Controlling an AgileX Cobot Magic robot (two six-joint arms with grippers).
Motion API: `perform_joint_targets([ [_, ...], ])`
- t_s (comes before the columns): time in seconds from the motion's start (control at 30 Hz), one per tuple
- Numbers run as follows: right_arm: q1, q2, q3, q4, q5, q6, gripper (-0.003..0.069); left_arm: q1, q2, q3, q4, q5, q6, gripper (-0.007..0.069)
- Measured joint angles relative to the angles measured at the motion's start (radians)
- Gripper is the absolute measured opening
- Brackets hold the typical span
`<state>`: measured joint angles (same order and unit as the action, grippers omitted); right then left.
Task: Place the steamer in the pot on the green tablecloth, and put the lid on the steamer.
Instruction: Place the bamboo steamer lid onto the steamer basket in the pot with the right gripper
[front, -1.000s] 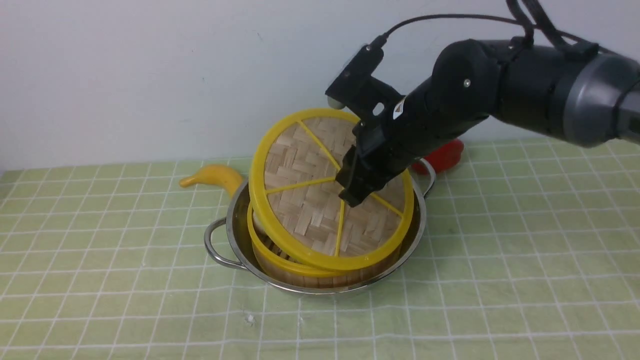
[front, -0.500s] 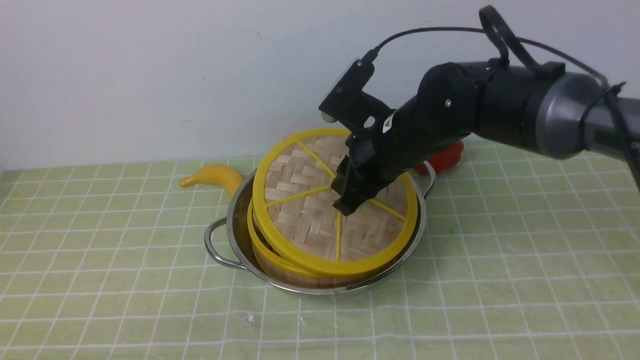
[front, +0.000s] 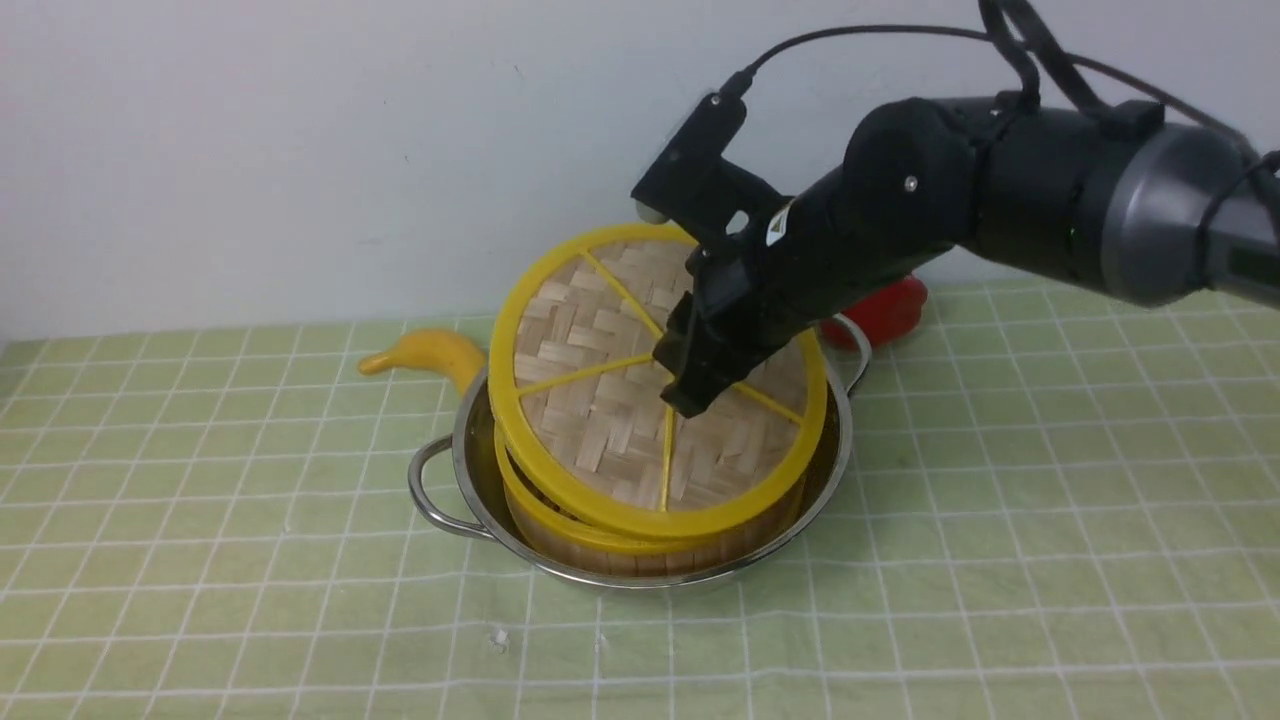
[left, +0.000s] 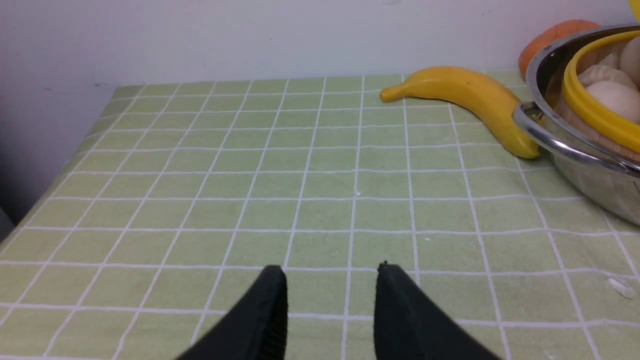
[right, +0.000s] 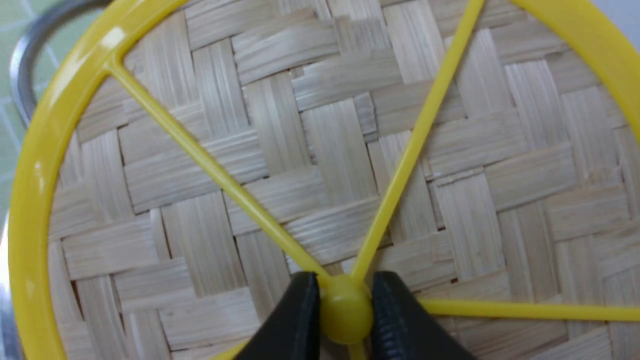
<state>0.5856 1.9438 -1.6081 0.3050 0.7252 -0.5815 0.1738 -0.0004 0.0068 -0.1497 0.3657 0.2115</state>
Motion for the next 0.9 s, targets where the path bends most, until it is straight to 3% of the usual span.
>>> perform_joint_targets([
  [0.57, 0.013, -0.006, 0.000, 0.000, -0.070, -0.023, 0.0145, 0.000, 0.000, 0.000, 0.000, 0.000, 0.000, 0.0243],
  [0.9, 0.013, -0.074, -0.001, -0.017, 0.019, 0.038, 0.0145, 0.000, 0.000, 0.000, 0.000, 0.000, 0.000, 0.0243],
])
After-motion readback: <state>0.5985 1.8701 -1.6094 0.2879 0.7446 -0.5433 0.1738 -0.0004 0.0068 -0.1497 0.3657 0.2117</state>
